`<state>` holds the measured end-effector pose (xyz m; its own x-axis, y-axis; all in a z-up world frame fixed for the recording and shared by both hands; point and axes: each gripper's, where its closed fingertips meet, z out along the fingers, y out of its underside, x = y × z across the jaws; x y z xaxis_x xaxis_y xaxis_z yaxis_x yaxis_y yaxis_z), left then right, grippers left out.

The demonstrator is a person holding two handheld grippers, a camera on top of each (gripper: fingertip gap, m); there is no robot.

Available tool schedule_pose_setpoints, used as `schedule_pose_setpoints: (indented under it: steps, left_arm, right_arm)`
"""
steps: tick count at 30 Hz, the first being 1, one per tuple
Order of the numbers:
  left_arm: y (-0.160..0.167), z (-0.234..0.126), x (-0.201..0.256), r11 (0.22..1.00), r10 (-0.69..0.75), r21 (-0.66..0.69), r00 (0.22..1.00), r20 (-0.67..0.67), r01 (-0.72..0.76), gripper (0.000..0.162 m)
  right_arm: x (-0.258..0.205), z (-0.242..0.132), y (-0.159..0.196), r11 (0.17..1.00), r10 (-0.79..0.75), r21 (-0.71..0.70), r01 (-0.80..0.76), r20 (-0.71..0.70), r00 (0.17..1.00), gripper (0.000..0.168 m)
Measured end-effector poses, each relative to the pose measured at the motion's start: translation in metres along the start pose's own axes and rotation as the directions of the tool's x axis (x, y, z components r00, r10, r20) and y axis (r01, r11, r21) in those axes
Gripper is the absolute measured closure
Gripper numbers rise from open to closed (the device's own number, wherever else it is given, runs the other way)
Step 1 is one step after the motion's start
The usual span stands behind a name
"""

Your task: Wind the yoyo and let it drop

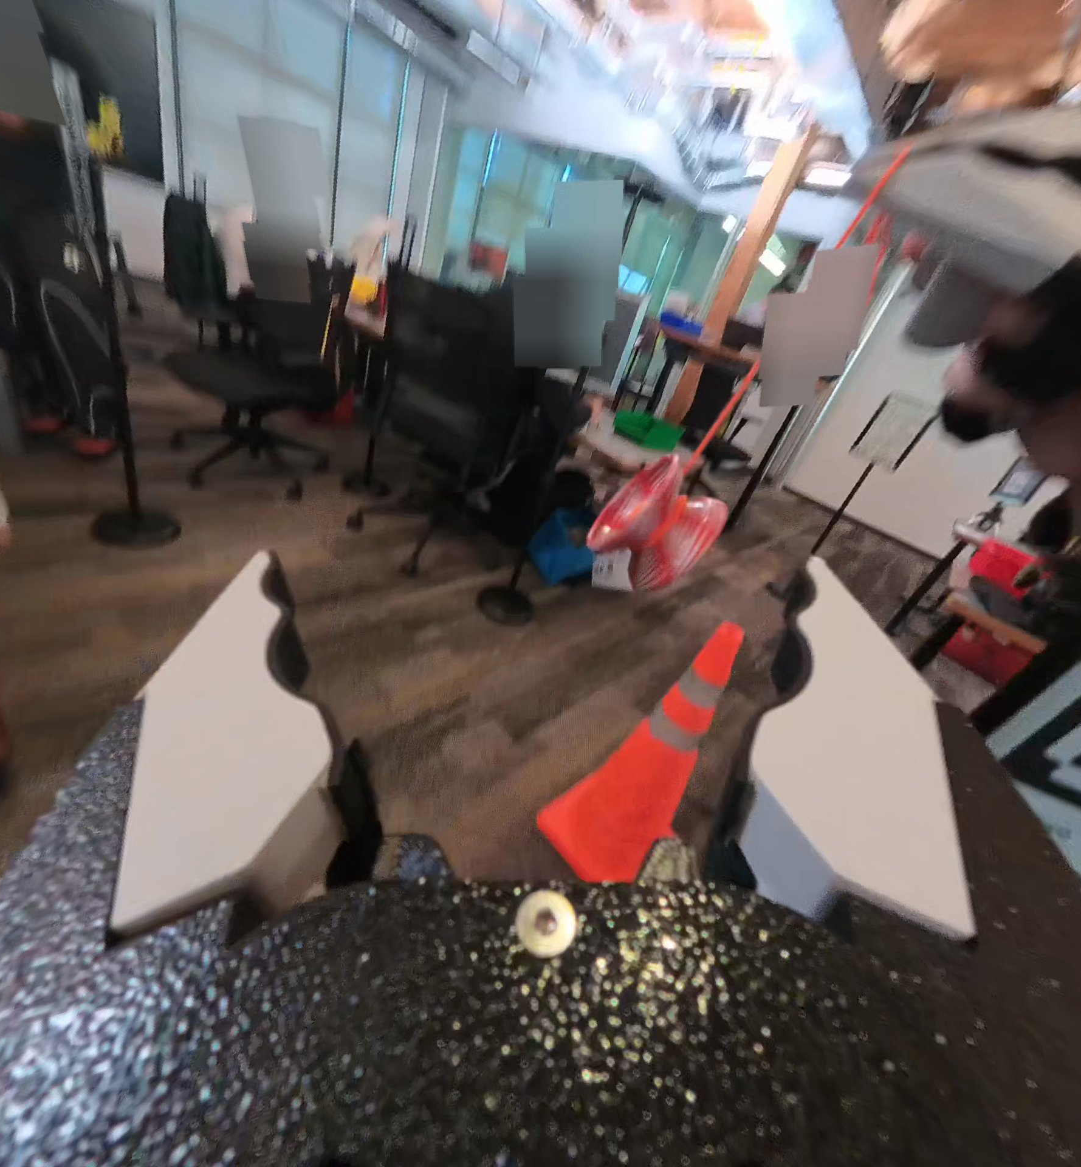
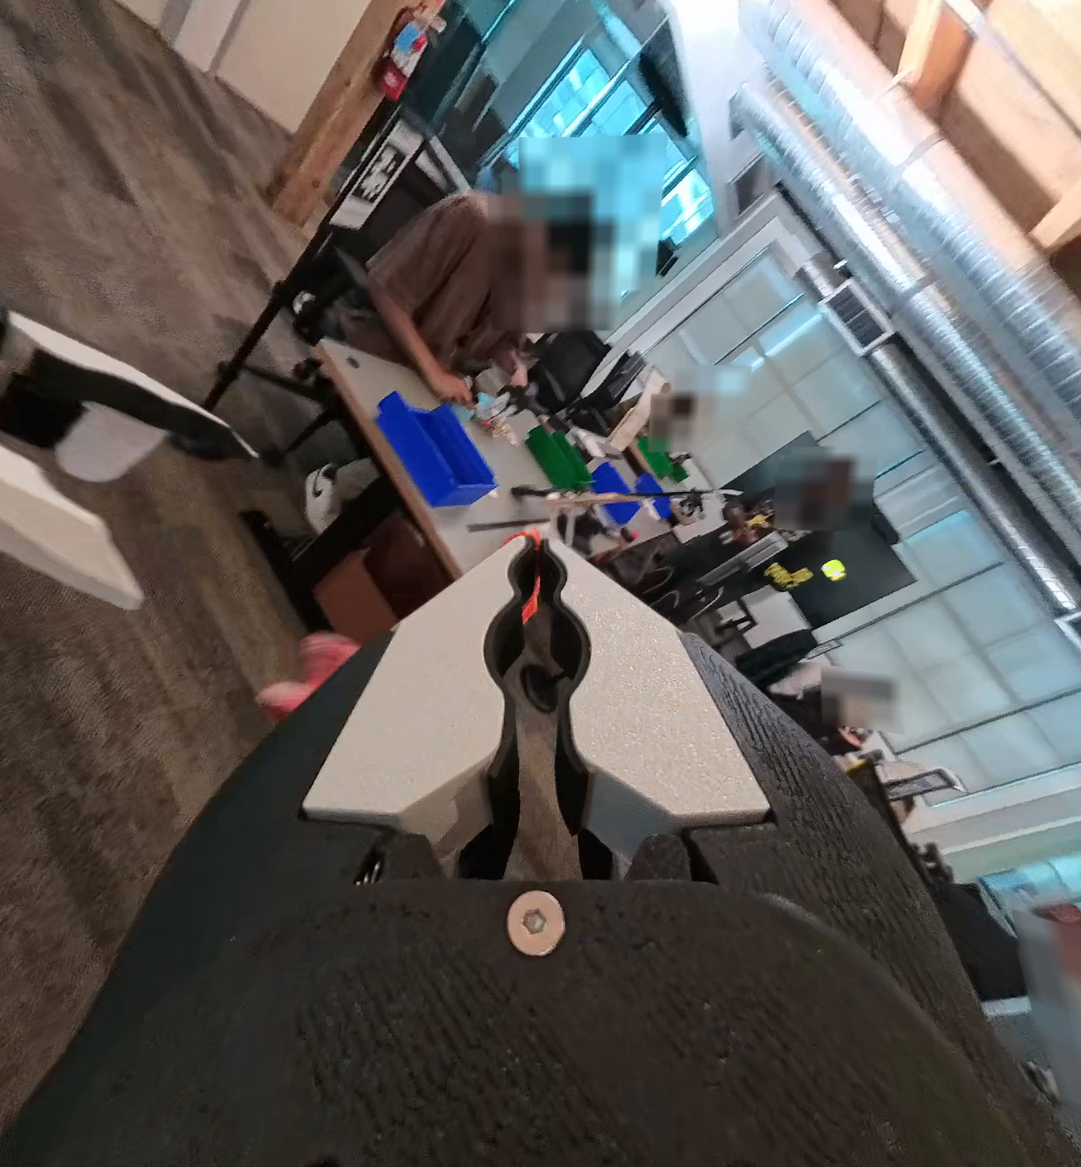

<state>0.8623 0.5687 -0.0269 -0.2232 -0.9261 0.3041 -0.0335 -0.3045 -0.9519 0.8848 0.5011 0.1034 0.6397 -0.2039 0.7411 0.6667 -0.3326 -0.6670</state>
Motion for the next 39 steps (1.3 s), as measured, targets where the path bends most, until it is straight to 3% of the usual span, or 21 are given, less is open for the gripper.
schedule_pose_setpoints:
  steps: [3, 5, 13, 15, 16, 18, 20, 22, 25, 31, 39]
  left_arm:
    - [0.075, -0.035, -0.018, 0.986, -0.079, -0.140, 0.996, 0.040, 0.084, 0.013]
    - [0.103, -0.057, -0.013, 0.979, -0.073, -0.184, 0.996, 0.054, 0.082, 0.014]
    - [0.142, -0.118, 0.033, 0.960, -0.015, -0.280, 1.000, -0.011, 0.011, 0.022]
    - [0.142, -0.129, 0.031, 0.960, -0.031, -0.277, 0.999, 0.012, 0.033, 0.023]
    - [0.142, -0.137, 0.029, 0.962, -0.042, -0.268, 0.999, 0.023, 0.046, 0.022]
    - [0.140, -0.149, 0.025, 0.968, -0.069, -0.240, 0.997, 0.039, 0.076, 0.024]
    - [0.136, -0.157, 0.021, 0.973, -0.089, -0.211, 0.995, 0.048, 0.097, 0.025]
    - [0.134, -0.160, 0.020, 0.975, -0.102, -0.192, 0.994, 0.051, 0.110, 0.025]
    - [0.125, -0.158, 0.023, 0.980, -0.109, -0.164, 0.993, 0.037, 0.114, 0.026]
    - [0.093, -0.143, 0.038, 0.982, -0.146, -0.126, 0.988, -0.050, 0.139, 0.027]
    - [0.064, -0.130, 0.054, 0.992, -0.080, -0.101, 0.993, -0.091, 0.070, 0.029]
  right_arm:
    - [-0.031, 0.009, 0.031, 0.997, 0.039, -0.069, -0.032, 0.094, 0.995, 0.168]
    - [-0.054, 0.014, 0.056, 0.990, 0.096, -0.118, -0.079, 0.146, 0.985, 0.168]
    - [-0.142, 0.024, 0.139, 0.925, 0.326, -0.294, -0.242, 0.282, 0.902, 0.168]
    - [-0.120, 0.034, 0.126, 0.942, 0.272, -0.270, -0.199, 0.266, 0.925, 0.168]
    - [-0.083, 0.039, 0.102, 0.966, 0.203, -0.204, -0.162, 0.202, 0.958, 0.168]
    - [0.019, 0.028, 0.026, 0.994, 0.111, -0.017, -0.111, 0.002, 0.994, 0.168]
    - [0.109, -0.011, -0.057, 0.975, 0.120, 0.208, -0.081, -0.178, 0.977, 0.168]
    - [0.150, -0.035, -0.094, 0.965, 0.109, 0.259, -0.047, -0.230, 0.967, 0.168]
    - [0.150, -0.026, -0.089, 0.980, 0.065, 0.197, -0.026, -0.196, 0.979, 0.168]
    - [0.131, 0.019, -0.038, 0.999, 0.038, 0.031, -0.034, -0.139, 0.990, 0.168]
    - [0.148, 0.015, -0.015, 0.999, 0.034, -0.033, -0.042, -0.217, 0.976, 0.168]
